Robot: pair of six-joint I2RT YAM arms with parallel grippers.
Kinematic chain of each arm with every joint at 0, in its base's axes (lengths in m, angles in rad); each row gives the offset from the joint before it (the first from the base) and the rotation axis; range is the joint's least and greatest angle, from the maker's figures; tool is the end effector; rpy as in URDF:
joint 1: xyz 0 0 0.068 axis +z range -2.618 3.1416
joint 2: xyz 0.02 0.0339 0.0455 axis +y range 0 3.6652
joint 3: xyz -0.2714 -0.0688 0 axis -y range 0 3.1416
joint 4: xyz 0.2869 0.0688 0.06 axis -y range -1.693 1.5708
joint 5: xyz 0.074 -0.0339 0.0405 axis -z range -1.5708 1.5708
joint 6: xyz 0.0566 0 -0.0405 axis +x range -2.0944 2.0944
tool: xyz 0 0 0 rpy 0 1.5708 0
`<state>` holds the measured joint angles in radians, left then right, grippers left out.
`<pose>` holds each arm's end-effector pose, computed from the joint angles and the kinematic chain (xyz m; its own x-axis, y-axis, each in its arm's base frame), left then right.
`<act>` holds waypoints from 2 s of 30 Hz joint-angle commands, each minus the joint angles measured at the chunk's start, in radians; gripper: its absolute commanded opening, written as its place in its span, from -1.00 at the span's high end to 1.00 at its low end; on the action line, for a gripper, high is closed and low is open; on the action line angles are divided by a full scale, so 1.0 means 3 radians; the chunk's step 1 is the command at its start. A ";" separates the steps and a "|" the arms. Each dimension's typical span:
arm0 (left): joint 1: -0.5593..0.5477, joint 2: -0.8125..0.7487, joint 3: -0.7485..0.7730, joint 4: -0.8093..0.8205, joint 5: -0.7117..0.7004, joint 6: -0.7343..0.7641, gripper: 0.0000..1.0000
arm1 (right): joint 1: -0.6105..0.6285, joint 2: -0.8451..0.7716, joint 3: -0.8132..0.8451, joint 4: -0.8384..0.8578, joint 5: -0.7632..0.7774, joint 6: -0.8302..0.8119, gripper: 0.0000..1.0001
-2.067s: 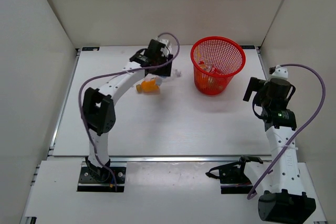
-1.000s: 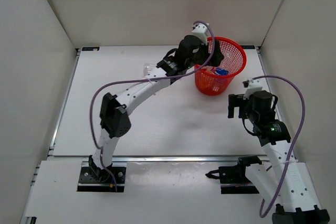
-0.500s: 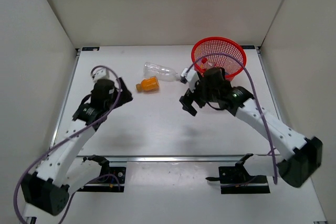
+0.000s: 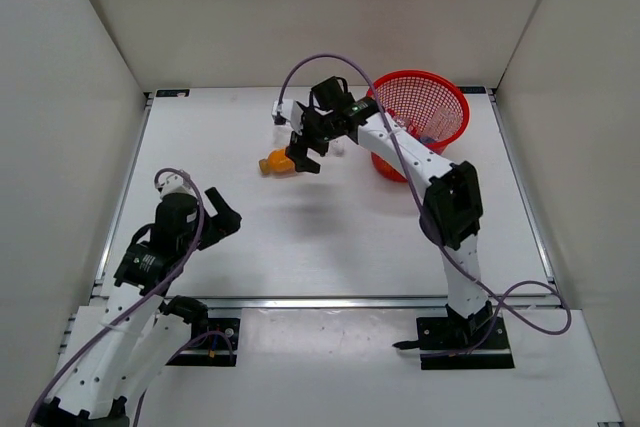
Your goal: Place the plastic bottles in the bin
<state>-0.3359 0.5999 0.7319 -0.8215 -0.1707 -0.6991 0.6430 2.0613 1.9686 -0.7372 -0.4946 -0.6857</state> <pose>0.1661 -0.0478 0.2814 -0.5891 -0.4660 -0.6601 -0.2326 0.8802 -0.4138 0.4022 0.3349 0.2947 0.0395 -0.6668 -0.7442 -0.9808 0.1164 -0.1563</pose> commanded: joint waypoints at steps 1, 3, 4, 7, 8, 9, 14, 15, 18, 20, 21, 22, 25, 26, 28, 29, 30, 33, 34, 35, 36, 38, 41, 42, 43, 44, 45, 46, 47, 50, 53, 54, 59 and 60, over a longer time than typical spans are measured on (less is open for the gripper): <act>0.0046 0.0045 -0.0026 -0.0115 0.0297 0.0044 -0.98 | -0.0067 0.0328 0.0371 -0.0202 -0.0172 -0.0123 -0.98; 0.0076 0.0066 0.0025 -0.0201 0.0232 0.0070 -0.98 | -0.0017 0.0669 0.0753 -0.0120 0.0082 0.0020 -0.98; 0.0056 0.0061 0.0035 -0.0207 0.0201 0.0080 -0.97 | 0.0024 0.0762 0.0983 -0.0105 0.0185 0.0015 -0.98; 0.0031 0.0071 0.0051 -0.0335 0.0114 0.0080 -0.98 | 0.0106 0.1085 0.1246 0.0155 0.0580 0.0005 -0.98; 0.0031 0.0097 0.0041 -0.0390 0.0139 0.0111 -0.97 | 0.0117 0.1151 0.1292 0.0227 0.0600 0.0051 -0.98; 0.0036 0.0117 0.0005 -0.0442 0.0195 0.0101 -0.96 | 0.0127 0.1248 0.1378 0.0268 0.0585 0.0102 -0.98; 0.0015 -0.0020 -0.0041 -0.0555 0.0135 0.0076 -0.98 | 0.0229 0.1438 0.1543 0.0371 0.0549 0.0062 -0.99; 0.0010 -0.0071 -0.0011 -0.0544 0.0160 0.0070 -0.97 | 0.0234 0.1453 0.1527 0.0386 0.0564 0.0061 -0.98; 0.0020 -0.0046 0.0061 -0.0595 0.0170 0.0080 -0.97 | 0.0245 0.1545 0.1425 0.0448 0.0656 0.0148 -0.98; 0.0000 -0.0046 0.0091 -0.0652 0.0124 0.0060 -0.98 | 0.0234 0.1617 0.1430 0.0463 0.0769 0.0215 -0.98; -0.0015 -0.0082 0.0076 -0.0662 0.0109 0.0060 -0.97 | 0.0239 0.1607 0.1395 0.0453 0.0815 0.0220 -0.98; -0.0021 -0.0087 0.0086 -0.0662 0.0104 0.0055 -0.97 | 0.0240 0.1592 0.1364 0.0478 0.0866 0.0260 -0.99; -0.0021 -0.0123 0.0102 -0.0611 0.0093 0.0014 -0.97 | 0.0199 0.1561 0.1210 0.0397 0.0927 0.0337 -0.97; -0.0036 -0.0133 0.0107 -0.0586 0.0099 0.0014 -0.97 | 0.0188 0.1551 0.1149 0.0387 0.0953 0.0348 -0.96; -0.0051 -0.0113 0.0132 -0.0514 0.0094 0.0029 -0.98 | 0.0194 0.1480 0.0986 0.0422 0.0918 0.0388 -0.94; -0.0036 -0.0093 0.0138 -0.0473 0.0058 0.0039 -0.98 | 0.0199 0.1444 0.0864 0.0458 0.0887 0.0419 -0.93; -0.0051 -0.0087 0.0143 -0.0453 0.0027 0.0019 -0.97 | 0.0214 0.1393 0.0766 0.0443 0.0780 0.0485 -0.89; -0.0046 -0.0138 0.0117 -0.0376 0.0017 0.0004 -0.97 | 0.0224 0.1259 0.0623 0.0570 0.0718 0.0710 -0.59; -0.0031 -0.0174 0.0082 -0.0325 -0.0019 -0.0012 -0.98 | 0.0234 0.1214 0.0582 0.0646 0.0733 0.0842 -0.51; -0.0016 -0.0199 0.0031 -0.0284 -0.0029 -0.0032 -0.97 | 0.0234 0.1168 0.0531 0.0693 0.0662 0.0894 -0.33; -0.0036 -0.0200 0.0040 -0.0268 -0.0029 -0.0017 -0.97 | 0.0234 0.1137 0.0530 0.0708 0.0606 0.0910 -0.09; -0.0036 -0.0159 0.0015 -0.0197 0.0006 -0.0017 -0.97 | 0.0235 0.0999 0.0520 0.0785 0.0494 0.1104 0.22; -0.0036 -0.0108 -0.0031 -0.0074 0.0042 0.0024 -0.97 | 0.0219 0.0835 0.0515 0.0867 0.0198 0.1212 0.36; -0.0026 -0.0082 -0.0036 -0.0023 0.0042 0.0029 -0.98 | 0.0219 0.0794 0.0515 0.0872 0.0146 0.1237 0.45; -0.0011 -0.0072 -0.0036 -0.0028 0.0052 0.0049 -0.97 | 0.0224 0.0774 0.0565 0.0852 0.0161 0.1253 0.48; -0.0005 -0.0036 -0.0006 0.0002 0.0048 0.0055 -0.96 | 0.0224 0.0733 0.0637 0.0826 0.0161 0.1273 0.47; 0.0010 -0.0036 -0.0016 0.0023 0.0047 0.0070 -0.97 | 0.0224 0.0677 0.0673 0.0791 0.0130 0.1288 0.48; 0.0010 -0.0021 0.0025 0.0023 0.0042 0.0075 -0.97 | 0.0219 0.0646 0.0734 0.0755 0.0135 0.1309 0.50; 0.0020 0.0005 0.0015 0.0069 0.0047 0.0085 -0.97 | 0.0234 0.0575 0.0795 0.0714 0.0090 0.1334 0.50; 0.0041 0.0142 0.0066 0.0125 0.0017 0.0142 -0.97 | 0.0082 0.0294 0.0847 0.0734 0.0124 0.1421 0.51; 0.0051 0.0275 0.0061 0.0212 0.0037 0.0182 -0.97 | -0.0041 -0.0074 0.0710 0.0698 0.0446 0.1442 0.53; 0.0036 0.0306 0.0061 0.0273 0.0058 0.0172 -0.98 | -0.0077 -0.0212 0.0598 0.0678 0.0685 0.1432 0.53; 0.0036 0.0561 0.0102 0.0407 0.0104 0.0137 -0.96 | -0.0419 -0.1264 -0.0460 0.1020 0.1500 0.1590 0.49; 0.0005 0.0598 0.0087 0.0422 0.0104 0.0116 -0.98 | -0.0552 -0.1414 -0.0912 0.1294 0.1505 0.1631 0.47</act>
<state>-0.3271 0.7452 0.7307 -0.7387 -0.1482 -0.6632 0.5438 1.7672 1.8835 -0.4664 -0.1753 -0.2512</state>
